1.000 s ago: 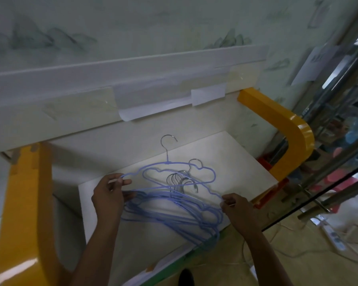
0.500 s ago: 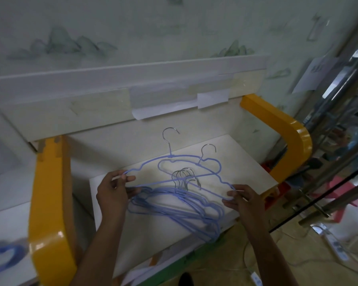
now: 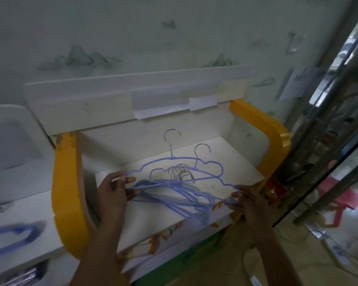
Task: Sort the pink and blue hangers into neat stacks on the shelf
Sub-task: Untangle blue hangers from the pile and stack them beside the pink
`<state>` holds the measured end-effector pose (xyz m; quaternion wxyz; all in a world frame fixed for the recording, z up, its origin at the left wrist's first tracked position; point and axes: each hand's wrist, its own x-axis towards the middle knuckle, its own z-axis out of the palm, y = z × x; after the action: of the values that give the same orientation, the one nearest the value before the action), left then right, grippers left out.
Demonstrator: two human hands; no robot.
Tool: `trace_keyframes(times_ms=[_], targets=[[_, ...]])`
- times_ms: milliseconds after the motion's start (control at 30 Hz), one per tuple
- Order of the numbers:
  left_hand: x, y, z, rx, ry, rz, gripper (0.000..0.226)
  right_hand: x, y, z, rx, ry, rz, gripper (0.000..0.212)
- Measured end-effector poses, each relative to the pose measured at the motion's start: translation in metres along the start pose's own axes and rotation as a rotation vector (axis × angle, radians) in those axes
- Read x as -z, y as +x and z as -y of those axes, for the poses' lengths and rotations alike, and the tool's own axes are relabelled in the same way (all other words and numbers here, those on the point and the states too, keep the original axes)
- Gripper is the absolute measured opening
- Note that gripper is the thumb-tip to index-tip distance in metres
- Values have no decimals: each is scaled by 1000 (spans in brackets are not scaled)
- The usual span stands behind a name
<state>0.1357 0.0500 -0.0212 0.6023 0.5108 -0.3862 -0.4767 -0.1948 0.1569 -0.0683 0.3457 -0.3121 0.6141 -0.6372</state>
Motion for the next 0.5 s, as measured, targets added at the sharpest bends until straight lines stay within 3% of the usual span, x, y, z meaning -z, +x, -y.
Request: trace_keyframes(times_ms=[500], targets=[[38, -158, -25, -90, 1, -187, 15, 67, -60, 18, 17, -44, 251, 12]])
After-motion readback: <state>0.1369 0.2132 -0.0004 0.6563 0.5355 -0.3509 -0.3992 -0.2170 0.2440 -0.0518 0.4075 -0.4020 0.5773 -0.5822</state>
